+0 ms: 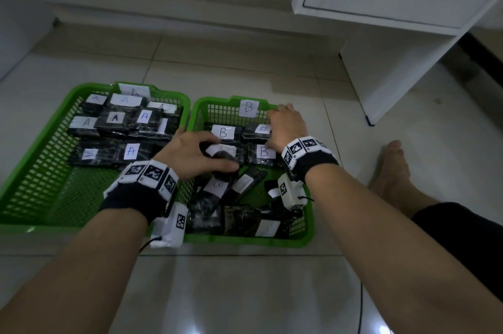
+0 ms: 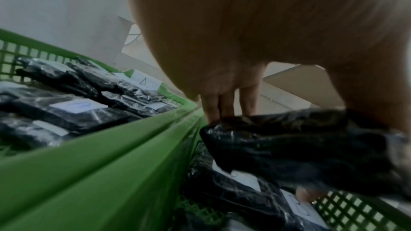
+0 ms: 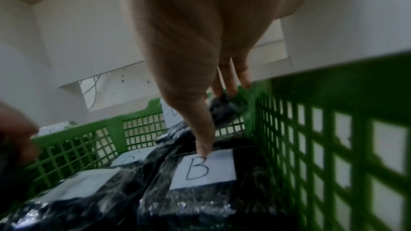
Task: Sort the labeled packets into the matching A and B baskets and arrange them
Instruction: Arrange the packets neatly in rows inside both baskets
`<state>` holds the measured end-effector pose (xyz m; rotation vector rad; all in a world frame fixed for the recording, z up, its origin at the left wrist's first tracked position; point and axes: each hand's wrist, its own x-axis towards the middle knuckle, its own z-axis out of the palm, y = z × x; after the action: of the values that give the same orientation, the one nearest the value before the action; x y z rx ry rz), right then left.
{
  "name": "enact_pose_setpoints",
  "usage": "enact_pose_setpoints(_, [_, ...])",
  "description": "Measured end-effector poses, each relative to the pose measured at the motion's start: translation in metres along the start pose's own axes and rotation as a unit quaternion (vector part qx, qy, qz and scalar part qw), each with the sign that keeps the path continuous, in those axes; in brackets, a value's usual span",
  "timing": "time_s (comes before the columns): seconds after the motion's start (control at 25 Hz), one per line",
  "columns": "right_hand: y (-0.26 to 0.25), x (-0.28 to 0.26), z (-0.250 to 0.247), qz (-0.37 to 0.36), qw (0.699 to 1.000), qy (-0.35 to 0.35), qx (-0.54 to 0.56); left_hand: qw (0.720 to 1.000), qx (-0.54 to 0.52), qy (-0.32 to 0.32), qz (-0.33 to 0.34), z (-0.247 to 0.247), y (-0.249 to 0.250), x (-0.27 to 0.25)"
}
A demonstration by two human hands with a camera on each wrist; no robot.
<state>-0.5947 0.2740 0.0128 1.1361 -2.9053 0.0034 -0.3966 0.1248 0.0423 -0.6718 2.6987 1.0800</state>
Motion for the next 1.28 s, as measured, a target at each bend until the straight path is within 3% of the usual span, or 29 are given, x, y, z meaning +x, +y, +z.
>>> enact_pose_setpoints(0.24, [-0.011,-0.007,-0.011,-0.006,0.997,-0.077,0.023,0.988,-0.070,0.134,0.017,0.001,0.010,0.000])
enact_pose_setpoints(0.52, [-0.025,-0.010,-0.015,-0.070,0.995,-0.061,-0.033,0.988,-0.101,0.113,0.007,0.001,0.006,-0.011])
enact_pose_setpoints(0.72, [-0.026,0.001,-0.016,-0.059,0.996,-0.049,-0.051,0.983,-0.136,0.125,-0.013,-0.002,0.006,-0.008])
enact_pose_setpoints(0.88, [-0.015,0.002,-0.002,-0.011,0.995,-0.097,0.028,0.985,-0.134,0.110,-0.017,-0.002,0.006,-0.006])
enact_pose_setpoints(1.04, [-0.020,-0.004,-0.021,0.023,0.991,-0.088,0.098,0.975,-0.180,0.126,-0.025,-0.002,0.007,-0.008])
enact_pose_setpoints(1.12, [-0.028,-0.019,-0.028,-0.010,0.978,-0.166,0.129,0.967,-0.211,0.139,-0.042,-0.005,0.011,-0.013])
enact_pose_setpoints(1.2, [-0.041,-0.035,-0.026,-0.055,0.958,-0.272,0.069,0.964,-0.221,0.140,-0.054,-0.009,0.015,-0.020])
enact_pose_setpoints(1.28, [-0.050,-0.047,-0.013,-0.080,0.946,-0.313,0.006,0.969,-0.201,0.129,-0.063,-0.012,0.019,-0.029])
